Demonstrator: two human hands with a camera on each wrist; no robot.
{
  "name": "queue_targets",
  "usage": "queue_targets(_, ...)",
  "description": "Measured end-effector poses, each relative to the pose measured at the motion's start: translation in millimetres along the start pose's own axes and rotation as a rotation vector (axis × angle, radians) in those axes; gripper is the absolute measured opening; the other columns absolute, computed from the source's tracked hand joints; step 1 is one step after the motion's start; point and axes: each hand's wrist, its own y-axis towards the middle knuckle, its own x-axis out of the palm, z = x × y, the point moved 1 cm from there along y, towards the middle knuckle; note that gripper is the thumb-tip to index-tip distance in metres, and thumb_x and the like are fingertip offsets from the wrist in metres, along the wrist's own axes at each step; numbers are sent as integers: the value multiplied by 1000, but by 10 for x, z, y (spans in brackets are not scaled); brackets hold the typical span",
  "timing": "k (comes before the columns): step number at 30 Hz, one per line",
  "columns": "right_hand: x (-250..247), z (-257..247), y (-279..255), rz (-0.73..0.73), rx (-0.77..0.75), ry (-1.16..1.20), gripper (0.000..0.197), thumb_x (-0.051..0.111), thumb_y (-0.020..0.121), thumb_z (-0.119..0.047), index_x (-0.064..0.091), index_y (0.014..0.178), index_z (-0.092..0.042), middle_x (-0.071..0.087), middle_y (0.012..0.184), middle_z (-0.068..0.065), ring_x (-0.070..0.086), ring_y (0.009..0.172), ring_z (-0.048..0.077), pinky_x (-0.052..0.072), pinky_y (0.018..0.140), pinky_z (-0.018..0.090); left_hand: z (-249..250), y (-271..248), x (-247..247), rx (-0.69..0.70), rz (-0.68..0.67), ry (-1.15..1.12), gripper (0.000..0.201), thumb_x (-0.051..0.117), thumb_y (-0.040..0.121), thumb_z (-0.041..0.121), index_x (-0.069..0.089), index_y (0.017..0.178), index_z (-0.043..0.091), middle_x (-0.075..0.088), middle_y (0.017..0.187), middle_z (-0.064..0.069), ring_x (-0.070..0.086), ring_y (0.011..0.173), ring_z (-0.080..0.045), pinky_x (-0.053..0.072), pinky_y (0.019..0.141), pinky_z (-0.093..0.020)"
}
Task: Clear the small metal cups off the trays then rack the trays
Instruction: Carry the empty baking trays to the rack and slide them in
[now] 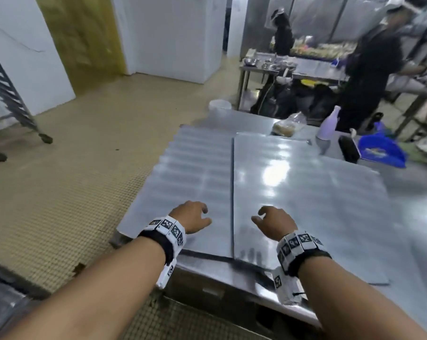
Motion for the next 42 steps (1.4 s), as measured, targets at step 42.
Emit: queue_targets(42,-343,2318,1277,-66,419,-32,69,71,81,-50,48,141,-24,48,141,13,45,130,36,43,106,42,719,2393,321,25,-120,173,85,51,91,65,22,157,19,36,149,-15,41,135,-37,45,105,-45)
